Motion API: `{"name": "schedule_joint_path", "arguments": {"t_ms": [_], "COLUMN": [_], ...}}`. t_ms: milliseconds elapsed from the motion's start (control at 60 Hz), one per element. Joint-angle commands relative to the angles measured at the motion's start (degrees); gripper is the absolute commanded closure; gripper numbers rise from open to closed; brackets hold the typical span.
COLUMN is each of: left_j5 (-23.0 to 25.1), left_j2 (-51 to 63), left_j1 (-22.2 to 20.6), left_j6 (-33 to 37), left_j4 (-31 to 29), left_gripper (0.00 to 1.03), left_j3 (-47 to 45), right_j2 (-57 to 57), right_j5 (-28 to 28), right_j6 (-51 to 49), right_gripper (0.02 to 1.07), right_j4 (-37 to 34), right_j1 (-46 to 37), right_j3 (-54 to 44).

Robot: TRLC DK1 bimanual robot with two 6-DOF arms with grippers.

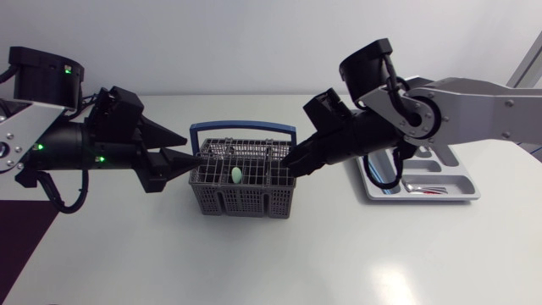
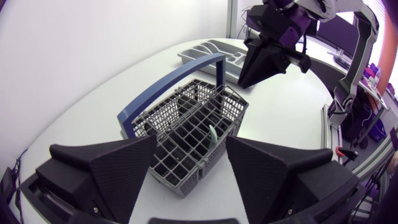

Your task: Unload the cutlery basket into the drawer organizer.

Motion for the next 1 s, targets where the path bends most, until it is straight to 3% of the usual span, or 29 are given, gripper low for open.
{"name": "schedule_joint_path", "arguments": {"t_ms": [0, 317, 617, 817, 883, 983], "left_j5": [0.6, 0.3, -0.3, -0.4, -0.5, -1.9], "left_j2": [1.6, 3.4, 4.1, 9.3, 9.9, 10.8], "left_j1": [-1.4, -3.0, -4.0, -1.5, -1.4, -1.2], "left_j6": [-1.8, -3.3, -3.8, -2.2, -2.2, -2.7], "left_j4": [0.9, 2.9, 4.1, 7.3, 8.4, 10.3], "left_gripper": [0.21, 0.21, 0.21, 0.21, 0.38, 0.85], "left_j3": [-1.1, -1.9, -1.6, -3.4, -3.8, -4.0], "right_j2": [3.7, 10.6, 3.0, 0.7, 0.7, 0.7], "right_j5": [1.1, 4.5, 4.1, 4.1, 4.1, 4.1], "right_j6": [0.4, -0.3, -0.3, -0.1, -0.1, -0.1], "right_gripper": [1.02, 1.02, 1.02, 1.02, 1.02, 1.02], "right_j4": [1.0, 3.8, 2.5, 1.7, 1.8, 2.0], "right_j1": [0.8, 1.1, 1.7, 3.3, 3.3, 3.3], "right_j3": [1.8, 1.4, 2.6, 1.9, 1.5, 1.1]}}
